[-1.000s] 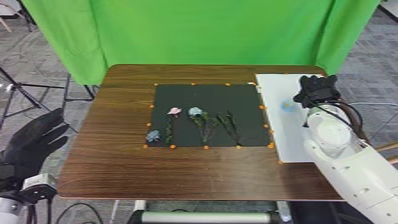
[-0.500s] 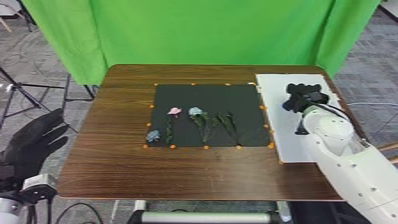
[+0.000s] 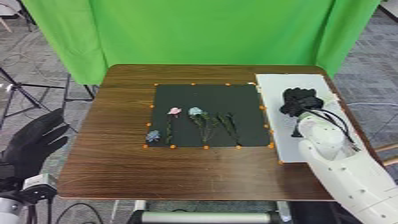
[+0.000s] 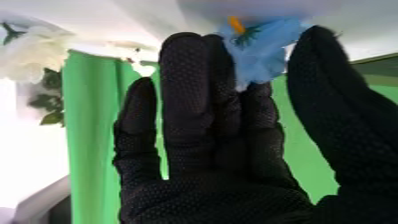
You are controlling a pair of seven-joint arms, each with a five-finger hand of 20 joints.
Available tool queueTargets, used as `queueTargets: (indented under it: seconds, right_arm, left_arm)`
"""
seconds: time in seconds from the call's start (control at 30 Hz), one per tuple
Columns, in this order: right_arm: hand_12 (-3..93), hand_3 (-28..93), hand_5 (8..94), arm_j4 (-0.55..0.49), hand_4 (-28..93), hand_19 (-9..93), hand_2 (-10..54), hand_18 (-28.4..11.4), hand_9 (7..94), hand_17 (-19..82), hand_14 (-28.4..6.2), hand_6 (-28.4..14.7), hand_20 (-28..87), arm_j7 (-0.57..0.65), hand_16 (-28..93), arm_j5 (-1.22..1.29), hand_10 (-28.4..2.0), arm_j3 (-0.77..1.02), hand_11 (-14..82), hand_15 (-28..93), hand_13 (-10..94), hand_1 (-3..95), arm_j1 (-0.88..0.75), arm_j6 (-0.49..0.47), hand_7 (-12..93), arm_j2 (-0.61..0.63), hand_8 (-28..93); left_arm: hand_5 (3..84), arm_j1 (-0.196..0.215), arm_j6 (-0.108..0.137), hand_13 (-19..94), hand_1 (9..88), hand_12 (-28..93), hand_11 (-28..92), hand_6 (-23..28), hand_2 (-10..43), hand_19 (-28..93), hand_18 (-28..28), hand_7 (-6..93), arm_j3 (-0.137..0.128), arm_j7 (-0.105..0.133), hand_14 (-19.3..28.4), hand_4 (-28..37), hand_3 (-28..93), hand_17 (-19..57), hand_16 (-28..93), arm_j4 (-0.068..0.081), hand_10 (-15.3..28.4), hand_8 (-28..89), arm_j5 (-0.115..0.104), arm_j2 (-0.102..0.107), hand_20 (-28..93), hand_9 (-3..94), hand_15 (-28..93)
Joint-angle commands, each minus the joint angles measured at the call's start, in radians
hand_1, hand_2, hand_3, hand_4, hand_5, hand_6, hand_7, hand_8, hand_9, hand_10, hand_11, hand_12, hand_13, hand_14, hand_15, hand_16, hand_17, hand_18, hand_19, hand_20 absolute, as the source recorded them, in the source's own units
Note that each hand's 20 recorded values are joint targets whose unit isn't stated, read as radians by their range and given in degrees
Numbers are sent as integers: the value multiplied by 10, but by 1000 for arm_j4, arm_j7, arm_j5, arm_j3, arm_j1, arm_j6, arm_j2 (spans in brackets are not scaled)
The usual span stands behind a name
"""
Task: Arrange flowers
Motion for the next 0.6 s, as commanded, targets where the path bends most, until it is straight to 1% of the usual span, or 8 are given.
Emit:
queueTargets:
  seconds: [0.03, 0.1, 0.13, 0.23, 0.33, 0.53, 0.57, 0.6]
  right_arm:
    - [536, 850, 617, -19, -276, 756, -95, -187, 760, 266, -26, 22, 466, -4, 334, -23, -62, 1, 321, 604, 763, 477, -17, 67, 597, 11, 55]
    - [550, 856, 629, -41, -271, 762, -95, -185, 788, 282, -24, 21, 469, -6, 334, -14, -62, 4, 329, 612, 769, 479, -18, 81, 598, 14, 56]
    - [550, 857, 632, -52, -268, 763, -95, -185, 790, 285, -23, 20, 470, -8, 335, -8, -62, 6, 329, 613, 772, 481, -15, 87, 598, 11, 56]
    - [547, 854, 642, -90, -269, 762, -95, -183, 797, 290, -19, 20, 470, -16, 338, 2, -62, 2, 327, 608, 780, 485, 1, 113, 592, 0, 53]
    - [550, 853, 647, -130, -273, 761, -95, -183, 806, 294, -14, 19, 472, -28, 346, 29, -60, -16, 318, 599, 787, 490, 22, 143, 588, -17, 54]
    - [556, 851, 655, -171, -274, 760, -95, -183, 811, 299, -11, 19, 474, -15, 357, 42, -59, -80, 308, 590, 792, 494, 89, 134, 581, -109, 55]
    - [557, 851, 655, -172, -274, 760, -95, -183, 811, 300, -11, 19, 474, -16, 359, 49, -59, -87, 307, 590, 792, 494, 96, 131, 580, -130, 55]
    - [557, 851, 655, -173, -274, 761, -95, -184, 811, 300, -11, 19, 475, -18, 361, 54, -59, -96, 306, 589, 793, 495, 102, 126, 580, -152, 56]
  left_arm:
    - [256, 8, 0, 160, 240, 180, 172, 24, -15, 387, 181, 233, -7, -7, 116, -278, 709, -103, 57, -1, 98, -113, 1, 3, 99, 199, 223]
    - [256, 11, -2, 160, 241, 180, 172, 24, -15, 387, 181, 234, -8, -4, 117, -278, 710, -103, 58, -2, 98, -113, 0, 1, 99, 199, 223]
    - [256, 9, -2, 160, 241, 180, 172, 24, -15, 387, 181, 234, -7, -6, 117, -278, 709, -103, 58, 0, 98, -113, 1, 2, 99, 199, 223]
    - [256, 12, 0, 160, 240, 180, 172, 24, -16, 387, 181, 235, -8, -4, 117, -278, 711, -103, 58, -2, 98, -113, 1, 1, 99, 199, 223]
    - [256, 10, -1, 160, 240, 180, 172, 24, -16, 387, 181, 235, -7, -7, 117, -278, 711, -103, 58, -2, 98, -114, 1, 1, 99, 199, 224]
    - [257, 12, -1, 160, 240, 180, 172, 24, -16, 388, 181, 235, -4, -12, 117, -279, 710, -103, 58, -4, 97, -114, 2, 0, 99, 199, 223]
    - [257, 9, -1, 160, 240, 181, 173, 24, -16, 389, 181, 236, -2, -12, 117, -279, 710, -103, 58, -2, 97, -114, 2, 2, 99, 199, 223]
    - [257, 8, -3, 160, 240, 181, 173, 24, -16, 389, 181, 236, -3, -17, 117, -279, 711, -103, 58, -3, 97, -114, 2, 0, 99, 199, 223]
